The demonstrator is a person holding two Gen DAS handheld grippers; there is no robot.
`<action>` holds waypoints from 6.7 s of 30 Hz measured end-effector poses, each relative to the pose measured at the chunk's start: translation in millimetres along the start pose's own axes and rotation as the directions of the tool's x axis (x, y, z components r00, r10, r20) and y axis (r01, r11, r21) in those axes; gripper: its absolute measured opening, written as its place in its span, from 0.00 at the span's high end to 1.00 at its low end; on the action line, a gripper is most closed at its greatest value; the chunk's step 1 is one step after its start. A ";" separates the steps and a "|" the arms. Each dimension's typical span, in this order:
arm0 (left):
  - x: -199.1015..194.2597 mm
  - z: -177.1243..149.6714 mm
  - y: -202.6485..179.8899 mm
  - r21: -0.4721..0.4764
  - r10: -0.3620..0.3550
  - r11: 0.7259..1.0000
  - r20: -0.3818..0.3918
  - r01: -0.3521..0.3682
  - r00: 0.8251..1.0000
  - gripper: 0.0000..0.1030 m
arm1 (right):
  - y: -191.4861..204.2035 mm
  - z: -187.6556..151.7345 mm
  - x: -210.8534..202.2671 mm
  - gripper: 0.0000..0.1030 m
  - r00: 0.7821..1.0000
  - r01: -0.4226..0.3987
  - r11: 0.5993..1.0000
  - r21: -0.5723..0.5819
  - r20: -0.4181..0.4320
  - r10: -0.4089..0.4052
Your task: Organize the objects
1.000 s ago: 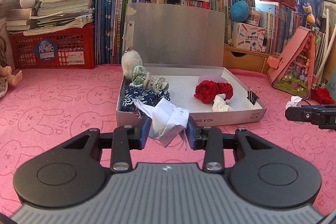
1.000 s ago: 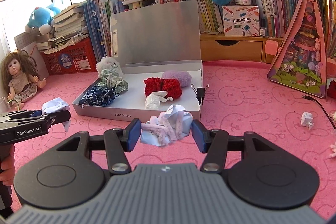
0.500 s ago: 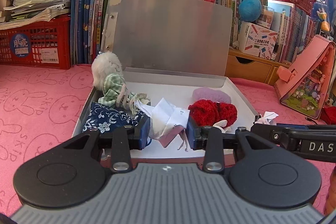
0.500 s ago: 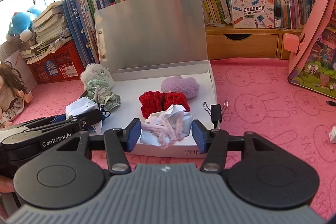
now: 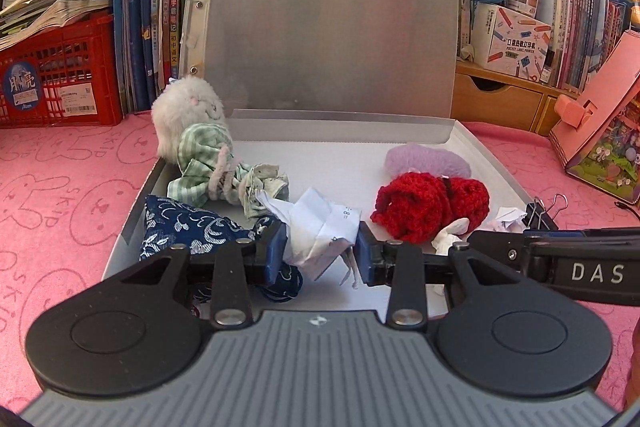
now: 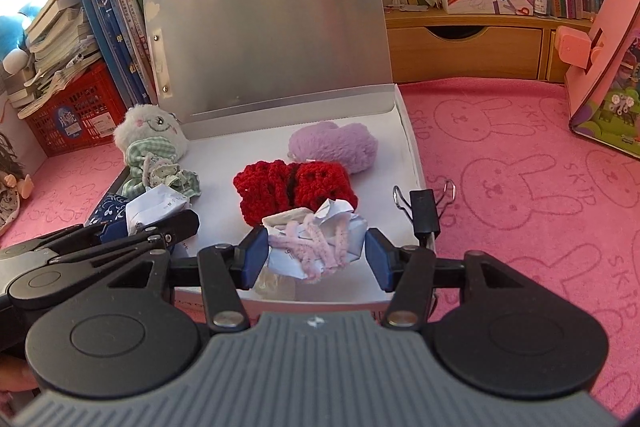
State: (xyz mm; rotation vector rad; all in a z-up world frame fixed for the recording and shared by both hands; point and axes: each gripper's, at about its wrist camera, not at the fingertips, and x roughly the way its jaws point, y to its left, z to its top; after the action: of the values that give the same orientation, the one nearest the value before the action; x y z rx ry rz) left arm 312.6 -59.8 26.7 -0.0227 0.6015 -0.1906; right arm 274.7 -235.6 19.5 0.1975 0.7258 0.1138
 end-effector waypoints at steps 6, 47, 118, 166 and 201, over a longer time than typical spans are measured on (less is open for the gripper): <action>24.5 5.3 -5.7 0.050 0.046 0.998 -0.010 -0.045 0.999 0.59 | 0.9 7.6 15.3 0.43 1.000 0.004 1.000 0.001 -0.013 -0.004; -176.0 -72.7 -15.0 0.142 -0.096 0.986 0.077 0.084 0.992 0.07 | 21.0 -100.3 -172.0 0.15 0.979 -0.026 0.963 -0.269 0.189 0.079; -244.7 -199.7 -6.6 0.080 -0.038 0.996 0.034 0.035 0.999 0.64 | 12.7 -215.7 -212.6 0.64 0.989 0.026 0.986 -0.167 0.146 -0.001; -93.7 -0.8 27.4 -0.010 -0.014 1.000 0.155 0.016 0.988 0.64 | -9.8 6.9 -110.0 0.64 0.985 -0.061 0.996 0.066 0.168 0.050; -87.7 -53.4 36.2 -0.008 0.046 0.999 -0.009 -0.046 0.999 0.63 | 22.9 -73.7 -88.9 0.39 0.992 -0.090 0.981 -0.169 0.075 0.104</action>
State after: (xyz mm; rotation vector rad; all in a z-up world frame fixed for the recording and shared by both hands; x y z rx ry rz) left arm 217.9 -6.2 29.0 -0.0164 0.6111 -0.1438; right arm 158.6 -218.2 28.2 0.0783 0.6197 0.2568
